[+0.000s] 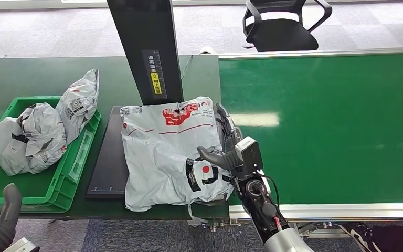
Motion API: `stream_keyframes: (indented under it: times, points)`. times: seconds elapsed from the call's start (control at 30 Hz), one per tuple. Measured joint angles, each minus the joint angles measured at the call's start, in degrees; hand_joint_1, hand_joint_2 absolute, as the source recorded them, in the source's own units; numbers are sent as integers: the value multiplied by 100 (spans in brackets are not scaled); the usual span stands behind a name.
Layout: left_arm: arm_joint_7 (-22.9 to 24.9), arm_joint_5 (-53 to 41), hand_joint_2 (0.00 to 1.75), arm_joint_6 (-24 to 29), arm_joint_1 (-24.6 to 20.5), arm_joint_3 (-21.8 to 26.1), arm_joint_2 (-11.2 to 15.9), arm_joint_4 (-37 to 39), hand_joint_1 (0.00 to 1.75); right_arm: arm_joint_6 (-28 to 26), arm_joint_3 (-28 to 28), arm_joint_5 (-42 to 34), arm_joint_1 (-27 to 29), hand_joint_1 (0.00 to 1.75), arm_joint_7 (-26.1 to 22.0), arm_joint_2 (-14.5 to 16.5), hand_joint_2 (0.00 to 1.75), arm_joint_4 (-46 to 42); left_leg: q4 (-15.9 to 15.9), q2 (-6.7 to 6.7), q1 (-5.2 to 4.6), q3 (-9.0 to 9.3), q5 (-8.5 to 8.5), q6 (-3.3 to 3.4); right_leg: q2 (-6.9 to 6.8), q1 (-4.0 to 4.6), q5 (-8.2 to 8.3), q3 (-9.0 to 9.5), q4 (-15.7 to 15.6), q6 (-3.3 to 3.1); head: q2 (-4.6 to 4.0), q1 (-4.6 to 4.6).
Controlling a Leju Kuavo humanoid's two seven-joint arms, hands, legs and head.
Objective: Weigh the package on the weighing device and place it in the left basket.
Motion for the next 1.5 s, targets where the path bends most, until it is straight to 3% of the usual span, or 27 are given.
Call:
stream_keyframes:
  times: [0.23, 0.53, 0.67, 0.8, 0.97, 1.23, 1.5]
  points:
    - [159, -682, 175, -4, -23, -318, -6, 205, 0, -202, 2, -192, 220, 0, 0, -46, 175, -292, 0, 1, -1, 1, 0, 0, 0, -1, 0, -1, -1, 0, 0, 1]
    - [903, -2120, 175, -5, -169, -1614, 1, 1745, 0, -695, -173, -469, 703, 0, 0, -56, 175, -1621, 1, 2, -4, 2, -1, 1, -1, -5, 0, 0, -3, 0, 0, -2]
    - [1573, -2469, 175, -9, -367, -2244, 56, 2552, 0, -750, -303, -551, 746, 0, 0, -37, 175, -1891, 1, 2, -4, 4, -1, 1, 0, -4, 1, 0, -3, 1, 0, -1]
    - [2401, -2666, 175, -60, -656, -2881, 300, 3241, 0, -818, -361, -599, 742, 0, 0, -22, 175, -1964, 1, 2, -2, 5, -1, 1, 0, -3, 1, 0, -2, 0, 0, -5]
    - [2858, -3021, 175, -206, -1025, -3366, 556, 3931, 0, -822, -391, -622, 751, 0, 0, -9, 175, -1995, 2, 2, -3, 5, -1, 1, 1, -3, 1, -1, -2, 0, 0, -6]
    - [3147, -3359, 175, -301, -1713, -3848, 571, 5114, 0, -873, -396, -616, 861, 0, 0, -2, 175, -2135, 3, -2, -5, 2, -1, 1, -3, -5, 2, 1, -3, 1, 0, 3]
    - [3010, -3090, 175, -233, -2603, -4159, 461, 6810, 0, -915, -400, -656, 1078, 0, 0, -16, 175, -2352, 3, 0, -4, 6, 0, 1, -2, -4, 2, 3, -2, 1, 0, 4]
